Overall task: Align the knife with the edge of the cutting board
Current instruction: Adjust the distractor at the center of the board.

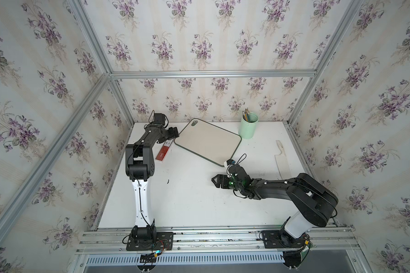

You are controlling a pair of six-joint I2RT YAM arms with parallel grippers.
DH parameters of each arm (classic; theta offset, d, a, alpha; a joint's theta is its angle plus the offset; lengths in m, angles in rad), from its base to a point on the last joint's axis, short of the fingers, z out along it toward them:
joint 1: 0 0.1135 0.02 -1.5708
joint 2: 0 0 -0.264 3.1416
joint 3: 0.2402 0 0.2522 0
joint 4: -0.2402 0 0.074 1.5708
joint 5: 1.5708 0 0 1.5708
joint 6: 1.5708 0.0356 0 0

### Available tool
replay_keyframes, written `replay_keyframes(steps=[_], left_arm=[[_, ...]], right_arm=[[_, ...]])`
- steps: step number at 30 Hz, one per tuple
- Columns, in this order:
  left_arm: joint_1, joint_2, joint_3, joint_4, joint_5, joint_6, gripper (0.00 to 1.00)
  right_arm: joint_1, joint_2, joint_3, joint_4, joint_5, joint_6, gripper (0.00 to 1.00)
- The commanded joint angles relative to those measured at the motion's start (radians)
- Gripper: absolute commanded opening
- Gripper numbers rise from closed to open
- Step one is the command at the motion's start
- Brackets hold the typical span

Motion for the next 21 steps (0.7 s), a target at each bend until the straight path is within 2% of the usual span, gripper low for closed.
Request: replay_keyframes(steps=[1,3,5,9,11,15,18,21], left_arm=[[0.016,-0.056,-0.076,0.003,-0.161,-0.043,0.95],[0.017,-0.08,-0.11,0.003,-0.183,-0.051,0.96],[0.017,-0.072,-0.119,-0.006,-0.144,-0.057,0.96],[-0.001,-0.006,-0.074,-0.071,0.018,-0.064,0.94],[-0.02,0.0,-0.101,-0.041,0.098,-0.076,0.93],[-0.064,-0.069,-0.274,0.115,0.247,-0.127,0.93],[-0.111,-0.164,-0.447,0.249,0.286,-0.149,0.94],[-0.185,-0.216,-0.544,0.342,0.353,-0.126,0.95]], right_arm=[[0.001,0.011,0.008,-0.045,0.067,-0.028,0.87],[0.0,0.019,0.022,-0.067,0.091,-0.039,0.88],[-0.004,0.028,0.041,-0.088,0.112,-0.042,0.89],[-0.038,0.067,0.083,-0.111,0.134,-0.036,0.9],[-0.069,0.095,0.103,-0.116,0.122,-0.027,0.9],[-0.143,0.123,0.118,-0.118,0.099,-0.01,0.9],[-0.217,0.118,0.102,-0.091,0.077,0.003,0.9],[-0.322,0.123,0.103,-0.075,0.036,0.005,0.9]])
